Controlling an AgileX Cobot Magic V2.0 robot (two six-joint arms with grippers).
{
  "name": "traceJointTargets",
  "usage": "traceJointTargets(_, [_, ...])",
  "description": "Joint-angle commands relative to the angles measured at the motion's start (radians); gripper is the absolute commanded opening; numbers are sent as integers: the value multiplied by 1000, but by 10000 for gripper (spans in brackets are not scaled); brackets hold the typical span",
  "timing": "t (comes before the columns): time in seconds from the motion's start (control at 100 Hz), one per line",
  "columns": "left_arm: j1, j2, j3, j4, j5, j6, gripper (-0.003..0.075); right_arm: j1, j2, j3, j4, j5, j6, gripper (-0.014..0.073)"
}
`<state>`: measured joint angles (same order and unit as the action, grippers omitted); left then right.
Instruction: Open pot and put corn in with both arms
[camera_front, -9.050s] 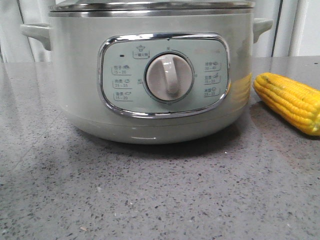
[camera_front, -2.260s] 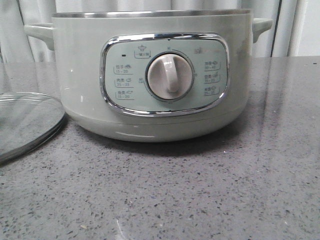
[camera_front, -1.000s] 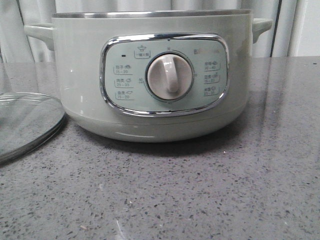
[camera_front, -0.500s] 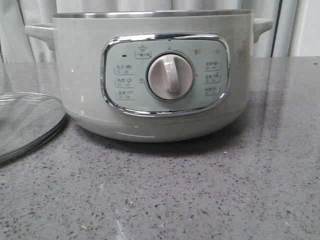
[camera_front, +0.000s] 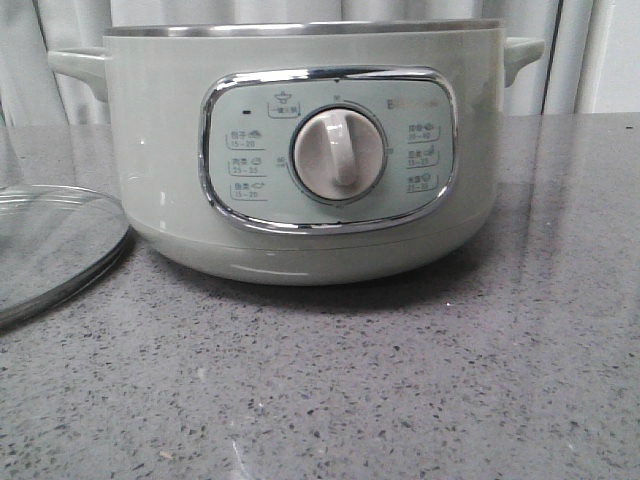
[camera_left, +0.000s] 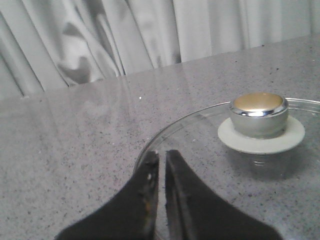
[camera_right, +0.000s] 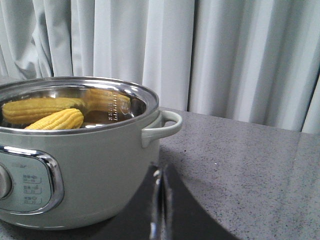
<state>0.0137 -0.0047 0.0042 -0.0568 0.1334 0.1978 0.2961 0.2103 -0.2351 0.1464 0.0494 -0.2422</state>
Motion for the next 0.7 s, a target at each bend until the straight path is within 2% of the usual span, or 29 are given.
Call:
traceJointTargets(0.0, [8, -30, 19, -16, -65, -139, -20, -2, 8, -25, 2, -76, -13, -70])
traceJointTargets(0.07, [8, -30, 19, -16, -60, -213, -20, -2, 8, -25, 2, -76, -13, -70])
traceJointTargets(0.15, [8, -30, 19, -16, -25, -225, -20, -2, 8, -25, 2, -76, -13, -70])
traceJointTargets(0.3, [8, -30, 19, -16, 145, -225, -20, -2, 8, -25, 2, -76, -13, -70])
traceJointTargets(0.69, [8, -30, 19, -19, 141, -227, -20, -2, 8, -25, 2, -76, -13, -70])
